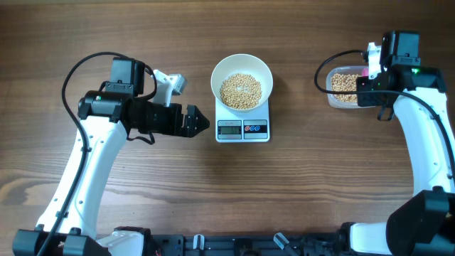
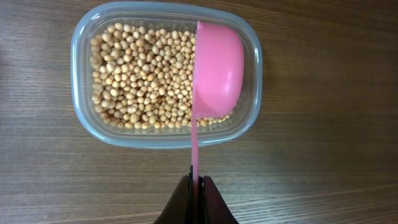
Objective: Scoop item into bowl and weigh 150g on scale
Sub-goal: 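Lower the pink scoop into the soybean tub with the right gripper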
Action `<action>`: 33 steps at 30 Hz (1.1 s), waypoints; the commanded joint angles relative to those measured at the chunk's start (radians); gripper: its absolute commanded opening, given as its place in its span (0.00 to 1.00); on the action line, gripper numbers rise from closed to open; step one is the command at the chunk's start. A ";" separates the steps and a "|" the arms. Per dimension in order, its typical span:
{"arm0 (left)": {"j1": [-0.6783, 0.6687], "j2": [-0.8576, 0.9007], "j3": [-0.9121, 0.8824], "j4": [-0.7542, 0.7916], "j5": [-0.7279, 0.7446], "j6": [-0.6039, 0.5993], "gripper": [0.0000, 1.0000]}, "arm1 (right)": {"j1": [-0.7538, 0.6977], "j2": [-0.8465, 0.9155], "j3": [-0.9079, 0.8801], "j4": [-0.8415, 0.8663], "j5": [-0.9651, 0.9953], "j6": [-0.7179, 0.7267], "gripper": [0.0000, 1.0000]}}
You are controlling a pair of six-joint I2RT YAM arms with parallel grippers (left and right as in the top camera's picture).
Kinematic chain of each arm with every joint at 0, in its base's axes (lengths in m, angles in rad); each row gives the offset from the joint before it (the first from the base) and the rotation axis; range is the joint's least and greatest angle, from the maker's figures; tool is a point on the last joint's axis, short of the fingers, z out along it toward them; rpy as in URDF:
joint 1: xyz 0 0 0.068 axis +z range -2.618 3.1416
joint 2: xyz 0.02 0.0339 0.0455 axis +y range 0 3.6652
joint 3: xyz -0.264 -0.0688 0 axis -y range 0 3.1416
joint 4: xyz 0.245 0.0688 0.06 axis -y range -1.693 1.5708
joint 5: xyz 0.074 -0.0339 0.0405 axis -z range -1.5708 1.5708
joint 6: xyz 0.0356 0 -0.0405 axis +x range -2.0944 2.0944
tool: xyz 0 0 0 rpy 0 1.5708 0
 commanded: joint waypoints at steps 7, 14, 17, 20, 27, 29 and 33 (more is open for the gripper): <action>0.004 0.000 -0.010 0.002 0.019 0.023 1.00 | 0.009 0.042 -0.018 -0.019 -0.083 0.043 0.04; 0.004 0.000 -0.010 0.002 0.019 0.023 1.00 | 0.009 0.042 -0.018 -0.026 -0.165 0.036 0.04; 0.004 0.000 -0.010 0.002 0.018 0.023 1.00 | 0.009 0.045 -0.018 -0.023 -0.244 0.017 0.04; 0.004 0.000 -0.010 0.002 0.019 0.023 1.00 | 0.009 0.053 -0.018 -0.019 -0.251 0.017 0.05; 0.005 0.000 -0.010 0.002 0.019 0.023 1.00 | 0.009 0.080 -0.018 -0.022 -0.359 0.017 0.04; 0.004 0.000 -0.010 0.002 0.019 0.023 1.00 | 0.009 0.082 -0.018 -0.023 -0.390 0.018 0.04; 0.004 0.000 -0.010 0.002 0.019 0.023 1.00 | 0.009 0.082 -0.018 -0.033 -0.412 0.021 0.04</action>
